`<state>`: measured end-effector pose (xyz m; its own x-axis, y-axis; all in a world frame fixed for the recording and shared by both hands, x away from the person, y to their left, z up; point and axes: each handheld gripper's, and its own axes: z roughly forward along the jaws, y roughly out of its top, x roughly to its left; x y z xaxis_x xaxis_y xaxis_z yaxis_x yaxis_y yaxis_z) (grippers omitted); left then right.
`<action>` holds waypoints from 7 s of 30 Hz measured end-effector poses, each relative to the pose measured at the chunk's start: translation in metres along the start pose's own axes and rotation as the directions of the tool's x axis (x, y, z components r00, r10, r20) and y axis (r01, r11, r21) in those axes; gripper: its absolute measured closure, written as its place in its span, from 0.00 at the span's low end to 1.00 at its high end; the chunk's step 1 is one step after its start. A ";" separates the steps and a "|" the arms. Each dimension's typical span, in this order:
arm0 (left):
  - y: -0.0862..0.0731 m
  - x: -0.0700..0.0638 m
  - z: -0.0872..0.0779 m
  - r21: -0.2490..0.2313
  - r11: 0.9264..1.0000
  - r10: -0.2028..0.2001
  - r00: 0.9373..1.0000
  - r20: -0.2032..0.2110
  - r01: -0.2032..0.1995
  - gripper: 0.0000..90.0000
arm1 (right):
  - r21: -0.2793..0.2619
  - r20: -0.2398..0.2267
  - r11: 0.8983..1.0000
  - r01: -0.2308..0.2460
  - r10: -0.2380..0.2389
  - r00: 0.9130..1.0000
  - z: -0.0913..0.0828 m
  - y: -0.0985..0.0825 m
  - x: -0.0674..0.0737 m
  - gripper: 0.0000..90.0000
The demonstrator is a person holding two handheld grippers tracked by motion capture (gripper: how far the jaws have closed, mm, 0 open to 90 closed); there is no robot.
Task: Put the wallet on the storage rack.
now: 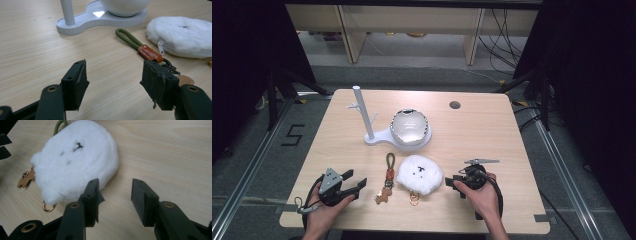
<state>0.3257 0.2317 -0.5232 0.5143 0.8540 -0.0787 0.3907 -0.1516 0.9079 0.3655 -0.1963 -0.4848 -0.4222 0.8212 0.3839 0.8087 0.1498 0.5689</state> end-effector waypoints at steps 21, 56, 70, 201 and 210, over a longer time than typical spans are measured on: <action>0.001 -0.001 0.002 0.017 1.000 -0.013 1.000 0.010 0.013 0.40 | 0.215 0.047 0.976 -0.041 0.032 0.998 0.039 0.058 0.012 0.58; 0.001 -0.002 0.003 0.021 0.999 -0.031 0.999 0.020 0.030 0.40 | 0.313 0.031 0.937 0.155 -0.173 0.984 0.061 0.075 0.024 0.89; 0.002 -0.003 0.003 0.032 0.999 -0.024 1.000 0.009 0.024 0.40 | 0.181 0.032 0.946 0.268 -0.278 0.960 0.031 0.069 0.044 0.92; 0.001 -0.002 0.002 0.023 0.998 -0.056 0.998 0.012 0.056 0.40 | -0.233 0.168 0.826 0.513 -0.485 0.858 -0.042 0.156 0.084 0.93; 0.001 -0.002 0.002 0.022 0.998 -0.057 0.998 0.012 0.057 0.40 | -0.246 0.178 0.808 0.535 -0.505 0.845 -0.040 0.162 0.085 0.93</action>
<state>0.3261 0.2289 -0.5228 0.5001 0.8554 -0.1350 0.4358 -0.1139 0.8928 0.4440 -0.1245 -0.3312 -0.6916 0.7163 -0.0927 0.3268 0.4249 0.8442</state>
